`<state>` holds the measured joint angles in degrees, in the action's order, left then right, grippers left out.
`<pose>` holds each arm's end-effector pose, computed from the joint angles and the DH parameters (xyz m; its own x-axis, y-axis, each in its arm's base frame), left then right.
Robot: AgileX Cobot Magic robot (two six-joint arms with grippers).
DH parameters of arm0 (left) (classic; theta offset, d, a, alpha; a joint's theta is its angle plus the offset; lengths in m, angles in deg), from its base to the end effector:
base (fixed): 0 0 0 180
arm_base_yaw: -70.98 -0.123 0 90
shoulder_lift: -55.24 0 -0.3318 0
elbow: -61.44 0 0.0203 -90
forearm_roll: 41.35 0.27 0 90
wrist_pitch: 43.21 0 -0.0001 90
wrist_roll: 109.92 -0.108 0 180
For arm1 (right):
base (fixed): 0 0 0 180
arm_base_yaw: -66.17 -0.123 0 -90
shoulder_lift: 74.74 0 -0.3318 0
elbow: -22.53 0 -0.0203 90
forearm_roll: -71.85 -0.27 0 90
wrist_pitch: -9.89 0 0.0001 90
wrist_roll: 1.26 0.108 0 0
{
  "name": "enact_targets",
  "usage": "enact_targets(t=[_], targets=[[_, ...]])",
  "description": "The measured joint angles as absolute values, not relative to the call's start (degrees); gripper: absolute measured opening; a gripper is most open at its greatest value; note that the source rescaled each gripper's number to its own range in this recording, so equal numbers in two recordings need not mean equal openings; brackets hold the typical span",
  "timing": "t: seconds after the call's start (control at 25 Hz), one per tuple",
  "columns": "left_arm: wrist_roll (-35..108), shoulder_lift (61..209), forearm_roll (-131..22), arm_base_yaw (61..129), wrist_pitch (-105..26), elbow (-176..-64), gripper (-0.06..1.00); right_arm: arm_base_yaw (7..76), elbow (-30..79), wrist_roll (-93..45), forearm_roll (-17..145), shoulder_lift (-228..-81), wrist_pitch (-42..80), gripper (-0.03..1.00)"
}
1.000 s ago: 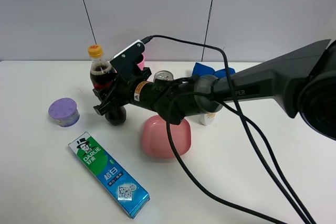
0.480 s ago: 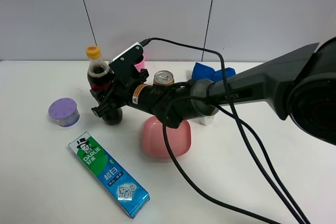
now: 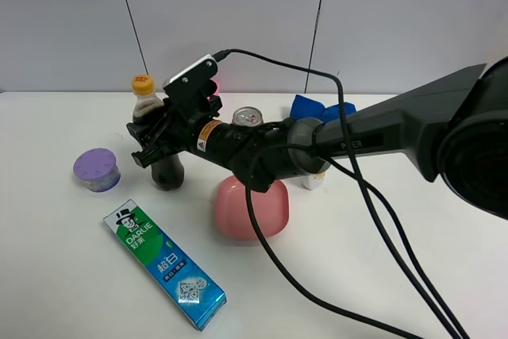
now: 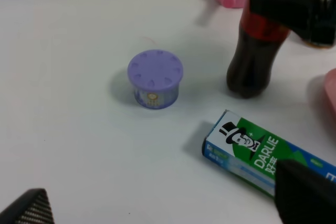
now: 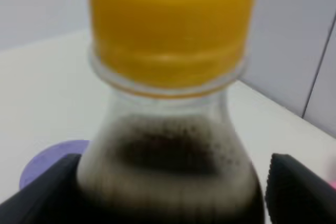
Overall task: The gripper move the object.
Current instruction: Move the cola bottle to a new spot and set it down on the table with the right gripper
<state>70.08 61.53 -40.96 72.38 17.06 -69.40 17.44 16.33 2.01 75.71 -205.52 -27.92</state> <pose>-0.0217 0.0012 0.2822 -0.4338 0.0140 -0.9009 0.0206 0.9998 0.0056 0.3411 0.3955 0.1733 -0.1088 -0.1182 -0.9870 -0.7774 0.6289 0.0104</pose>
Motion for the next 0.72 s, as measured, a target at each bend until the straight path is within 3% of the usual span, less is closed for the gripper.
enact_targets(t=[0.72], targets=[[70.1, 61.5, -41.0, 72.4, 17.1, -69.4, 1.00, 15.5, 14.9, 3.5, 75.2, -203.3, -23.3, 0.51]])
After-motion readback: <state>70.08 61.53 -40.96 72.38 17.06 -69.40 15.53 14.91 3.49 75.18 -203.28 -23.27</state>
